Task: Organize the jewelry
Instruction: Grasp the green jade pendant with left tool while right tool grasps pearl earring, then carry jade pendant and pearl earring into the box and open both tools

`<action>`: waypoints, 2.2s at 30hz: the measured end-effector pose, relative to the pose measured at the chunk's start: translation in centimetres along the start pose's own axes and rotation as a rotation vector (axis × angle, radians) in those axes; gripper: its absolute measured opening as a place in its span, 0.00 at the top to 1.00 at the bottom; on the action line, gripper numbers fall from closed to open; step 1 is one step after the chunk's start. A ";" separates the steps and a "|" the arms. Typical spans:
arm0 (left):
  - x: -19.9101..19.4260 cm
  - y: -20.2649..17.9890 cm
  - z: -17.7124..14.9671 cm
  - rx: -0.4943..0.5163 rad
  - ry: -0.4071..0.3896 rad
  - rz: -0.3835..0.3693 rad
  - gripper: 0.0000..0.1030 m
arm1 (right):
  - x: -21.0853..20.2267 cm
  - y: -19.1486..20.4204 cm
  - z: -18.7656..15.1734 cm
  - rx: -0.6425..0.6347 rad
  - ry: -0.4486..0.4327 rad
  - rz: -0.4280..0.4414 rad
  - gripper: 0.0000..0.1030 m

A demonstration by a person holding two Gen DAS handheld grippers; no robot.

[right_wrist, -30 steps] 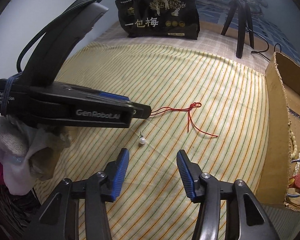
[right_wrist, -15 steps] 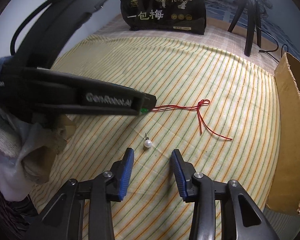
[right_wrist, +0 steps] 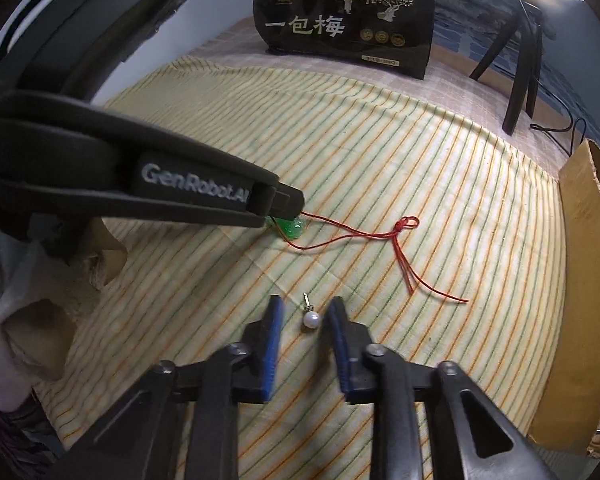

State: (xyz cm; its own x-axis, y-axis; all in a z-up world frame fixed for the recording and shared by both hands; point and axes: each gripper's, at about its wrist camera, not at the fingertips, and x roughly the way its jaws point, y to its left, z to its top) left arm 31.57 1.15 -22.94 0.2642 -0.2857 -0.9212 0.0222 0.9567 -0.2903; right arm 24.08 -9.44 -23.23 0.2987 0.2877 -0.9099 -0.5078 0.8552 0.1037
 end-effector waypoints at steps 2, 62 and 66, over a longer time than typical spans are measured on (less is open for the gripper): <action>0.2 -0.3 0.1 0.006 0.006 0.005 0.80 | -0.1 -0.5 -0.1 0.014 -0.001 0.005 0.92; -10.5 -9.2 2.9 0.088 -0.244 -0.186 0.69 | -13.3 -12.9 0.2 0.287 -0.297 -0.067 0.94; -10.5 -11.5 3.8 0.123 -0.246 -0.204 0.69 | -14.5 -15.4 -0.1 0.321 -0.311 -0.089 0.94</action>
State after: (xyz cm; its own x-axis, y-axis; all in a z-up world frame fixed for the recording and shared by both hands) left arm 32.21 -6.62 -8.91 0.4669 -0.4637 -0.7530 0.2103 0.8853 -0.4148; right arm 27.54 -26.83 -11.70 0.5835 0.2808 -0.7620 -0.2072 0.9587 0.1946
